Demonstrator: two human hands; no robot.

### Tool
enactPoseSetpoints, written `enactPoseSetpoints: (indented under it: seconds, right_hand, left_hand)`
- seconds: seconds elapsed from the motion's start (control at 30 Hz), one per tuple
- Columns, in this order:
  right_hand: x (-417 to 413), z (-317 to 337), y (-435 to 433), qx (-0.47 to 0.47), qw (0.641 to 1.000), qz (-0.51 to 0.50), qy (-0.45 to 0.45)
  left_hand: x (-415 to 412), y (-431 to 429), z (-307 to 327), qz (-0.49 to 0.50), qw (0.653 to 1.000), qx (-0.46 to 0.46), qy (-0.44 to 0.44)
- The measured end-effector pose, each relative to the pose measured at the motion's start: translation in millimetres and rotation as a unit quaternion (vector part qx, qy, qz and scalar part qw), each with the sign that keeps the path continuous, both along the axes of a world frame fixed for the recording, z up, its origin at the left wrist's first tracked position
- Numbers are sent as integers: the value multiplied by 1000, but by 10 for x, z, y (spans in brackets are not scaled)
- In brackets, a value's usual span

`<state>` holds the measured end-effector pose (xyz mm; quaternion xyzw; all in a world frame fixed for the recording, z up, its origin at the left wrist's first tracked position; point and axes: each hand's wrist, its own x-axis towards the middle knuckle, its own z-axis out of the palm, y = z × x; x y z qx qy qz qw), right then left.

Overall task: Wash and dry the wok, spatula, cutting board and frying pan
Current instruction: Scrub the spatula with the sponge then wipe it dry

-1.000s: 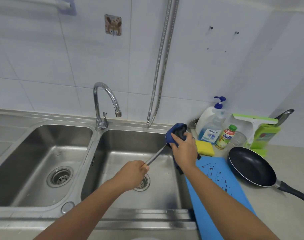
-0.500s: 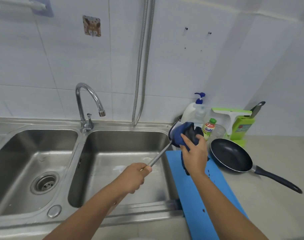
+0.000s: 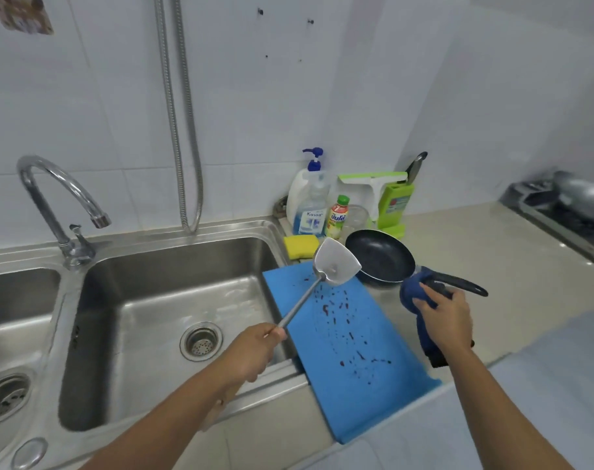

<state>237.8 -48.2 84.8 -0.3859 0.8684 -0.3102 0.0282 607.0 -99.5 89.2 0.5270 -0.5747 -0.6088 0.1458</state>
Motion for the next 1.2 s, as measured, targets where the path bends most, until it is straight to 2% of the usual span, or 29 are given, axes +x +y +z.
enactPoseSetpoints:
  seconds: [0.13, 0.23, 0.33, 0.4, 0.43, 0.5, 0.57, 0.67, 0.87, 1.0, 1.2]
  right_hand:
    - [-184, -356, 136, 239, 970, 35, 42]
    - [-90, -471, 142, 285, 958, 42, 12]
    - [200, -402, 176, 181, 983, 1, -36]
    - [526, -240, 271, 52, 992, -35, -109]
    - [709, -160, 337, -13, 984, -57, -168]
    - [1031, 14, 447, -91, 945, -92, -300]
    - [1167, 104, 544, -143, 891, -133, -410]
    - [1118, 173, 748, -200, 817, -190, -507]
    - [547, 171, 1280, -274, 758, -249, -537]
    - [-126, 200, 1700, -301, 759, -273, -508]
    - [-1201, 244, 2269, -282, 771, -298, -487]
  left_hand:
    - [-66, -1, 10, 6, 999, 13, 39]
    - [-120, -19, -6, -6, 999, 22, 45]
    - [-254, -7, -36, -30, 998, 29, 44]
    - [-395, 52, -23, -43, 997, 34, 48]
    - [-484, 90, -13, -54, 996, 42, 56]
    - [-687, 181, 0, -88, 992, 55, 68]
    - [-891, 313, 17, -123, 988, 58, 74]
    - [-1152, 547, -31, -179, 979, 56, 81]
    - [-1852, 1109, -69, -256, 962, 74, 65]
    - [-2599, 1417, -88, -294, 952, 67, 58]
    - [-3649, 1960, -36, -314, 942, 88, 76]
